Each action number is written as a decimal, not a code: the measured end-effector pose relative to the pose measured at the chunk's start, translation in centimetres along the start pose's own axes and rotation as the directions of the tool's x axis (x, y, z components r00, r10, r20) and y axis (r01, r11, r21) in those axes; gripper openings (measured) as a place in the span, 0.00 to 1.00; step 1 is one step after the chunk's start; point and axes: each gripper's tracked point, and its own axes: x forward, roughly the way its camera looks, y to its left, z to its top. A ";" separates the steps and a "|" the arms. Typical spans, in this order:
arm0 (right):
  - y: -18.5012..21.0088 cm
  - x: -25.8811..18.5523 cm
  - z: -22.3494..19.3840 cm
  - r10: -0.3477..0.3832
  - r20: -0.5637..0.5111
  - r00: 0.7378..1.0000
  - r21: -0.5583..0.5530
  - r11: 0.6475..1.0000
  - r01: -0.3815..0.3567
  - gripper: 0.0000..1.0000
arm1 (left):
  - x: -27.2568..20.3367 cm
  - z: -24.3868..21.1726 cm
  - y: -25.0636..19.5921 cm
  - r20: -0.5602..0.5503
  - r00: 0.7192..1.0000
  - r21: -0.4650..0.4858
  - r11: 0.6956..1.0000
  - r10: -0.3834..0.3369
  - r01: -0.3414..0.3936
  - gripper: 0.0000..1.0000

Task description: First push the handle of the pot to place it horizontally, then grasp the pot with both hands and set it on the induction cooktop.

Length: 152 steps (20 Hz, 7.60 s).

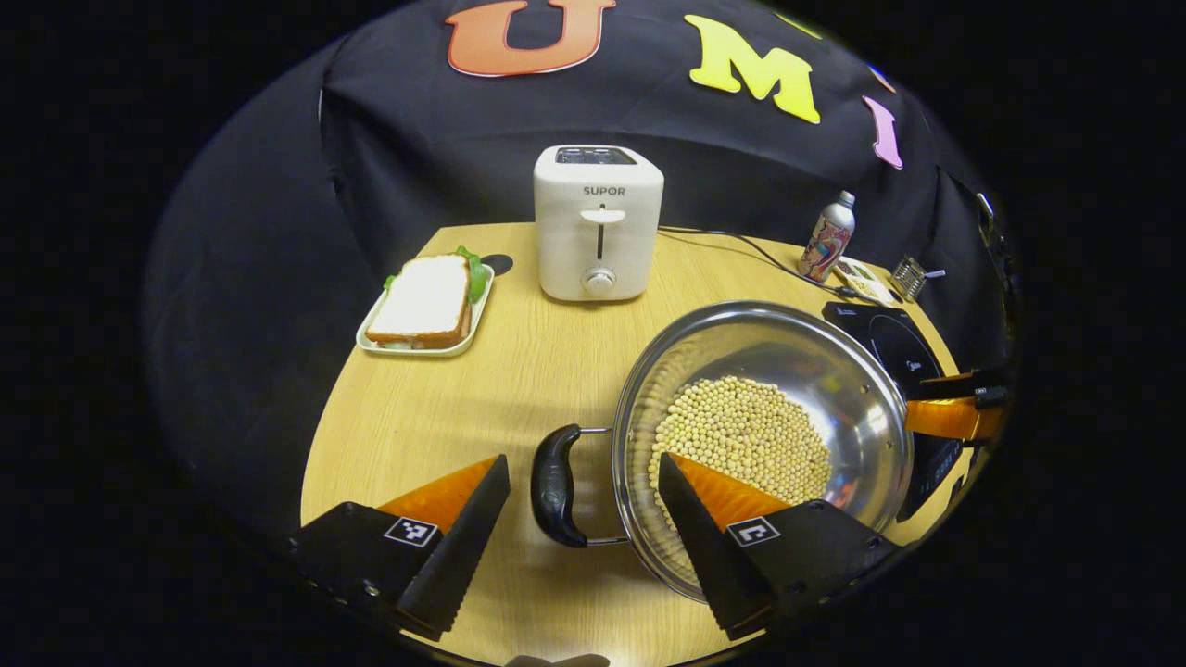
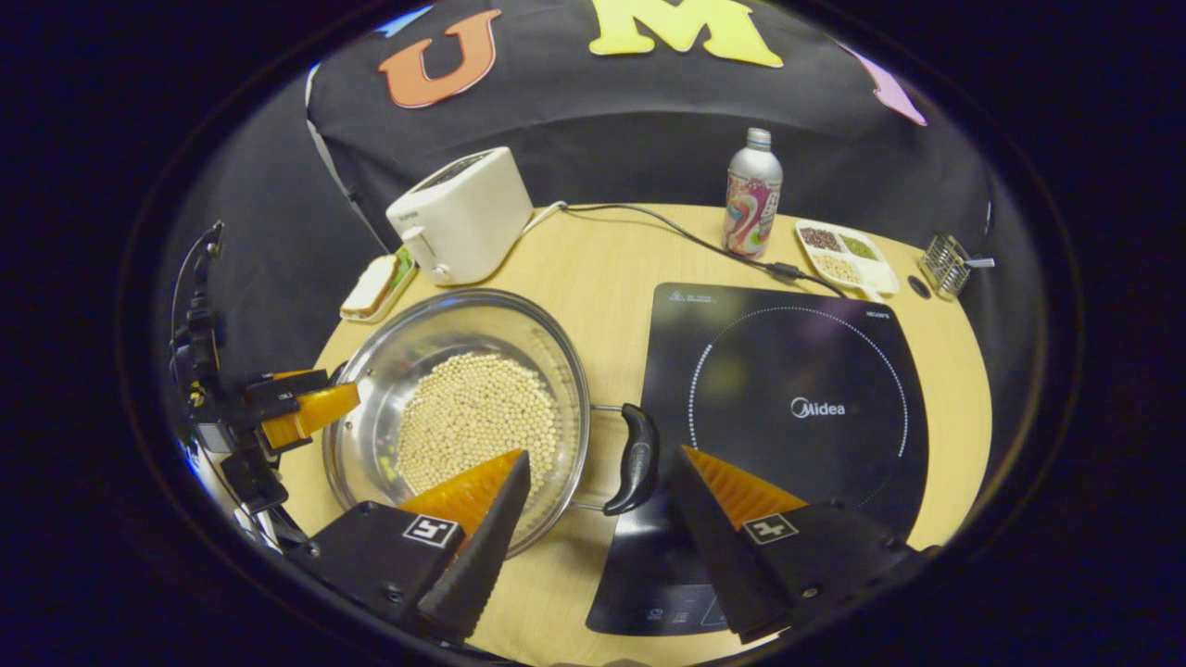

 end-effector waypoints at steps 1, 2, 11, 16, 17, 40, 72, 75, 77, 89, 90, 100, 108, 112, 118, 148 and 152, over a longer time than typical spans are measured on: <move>0.1 0.2 -0.3 0.002 -0.019 1.000 0.009 1.000 -0.002 0.90 | 0.3 -0.1 -0.1 -0.013 1.000 0.002 1.000 0.000 0.000 0.97; 0.2 0.4 -0.6 0.002 -0.030 1.000 0.021 1.000 -0.001 0.88 | 0.7 -0.2 -0.1 -0.028 1.000 0.007 1.000 0.001 0.000 0.97; -0.8 1.4 -1.1 -0.083 -0.075 0.994 0.032 0.996 0.086 0.80 | 2.4 -1.4 -0.3 -0.117 0.993 0.034 0.999 0.024 -0.020 0.79; -1.0 1.4 -1.0 -0.082 -0.076 0.994 0.092 0.992 0.089 0.66 | 2.7 -1.7 -0.5 -0.155 0.988 -0.030 1.000 -0.006 0.002 0.69; -1.1 1.3 -1.1 -0.080 -0.074 0.994 0.099 0.991 0.087 0.61 | 2.7 -1.9 -0.5 -0.161 0.987 -0.046 0.999 -0.010 0.002 0.67; -4.8 -7.4 0.6 -0.084 0.085 0.993 0.100 0.992 0.075 0.53 | -4.3 3.3 -5.4 -0.028 0.999 0.020 0.999 -0.029 0.029 0.59; -30.5 -9.4 2.8 -0.121 0.043 0.992 0.139 0.984 0.114 0.53 | 1.6 5.4 -29.0 -0.089 0.995 0.007 0.999 -0.036 0.037 0.59; -31.0 -8.6 2.9 -0.119 0.023 0.993 0.141 0.983 0.115 0.53 | 2.6 5.3 -29.3 -0.113 0.993 0.012 0.999 -0.035 0.037 0.59; -31.1 -8.4 3.3 -0.114 0.039 0.993 0.134 0.985 0.108 0.53 | 3.2 5.4 -29.4 -0.116 0.992 0.000 0.999 -0.049 0.050 0.59; -31.2 -8.0 3.2 -0.101 0.096 0.990 0.144 0.986 0.087 0.54 | 3.7 5.6 -29.3 -0.093 0.993 -0.002 0.997 -0.079 0.079 0.59; -31.2 -8.0 3.3 -0.102 0.097 0.990 0.144 0.986 0.088 0.54 | 3.7 5.6 -29.3 -0.090 0.993 0.001 0.997 -0.078 0.079 0.64; -31.2 -8.1 3.5 -0.116 0.126 0.985 0.146 0.984 0.097 0.55 | 3.7 5.7 -29.3 -0.098 0.992 0.004 0.997 -0.082 0.083 0.63; -32.4 -11.0 4.9 -0.214 0.247 0.945 0.156 0.971 0.179 0.72 | 0.2 8.4 -27.1 0.039 0.997 0.036 0.997 -0.069 0.067 0.99; -31.8 -14.0 5.9 -0.246 0.309 0.919 0.107 0.969 0.224 0.78 | -1.6 9.4 -26.1 0.102 0.994 0.061 0.997 -0.045 0.039 0.99; -27.6 -17.6 7.5 -0.234 0.395 0.888 0.050 0.971 0.233 0.78 | -5.5 11.1 -24.3 0.211 0.977 0.086 0.996 -0.027 0.009 0.99; -20.7 -56.7 -2.4 -0.129 0.846 0.518 -0.005 0.968 0.249 1.00 | -44.6 8.6 -28.4 0.772 0.634 -0.037 0.999 0.051 -0.036 0.95; -23.7 -58.6 -5.2 -0.151 0.858 0.491 0.051 0.976 0.210 1.00 | -47.2 6.8 -29.9 0.787 0.613 -0.040 0.997 0.068 -0.059 0.84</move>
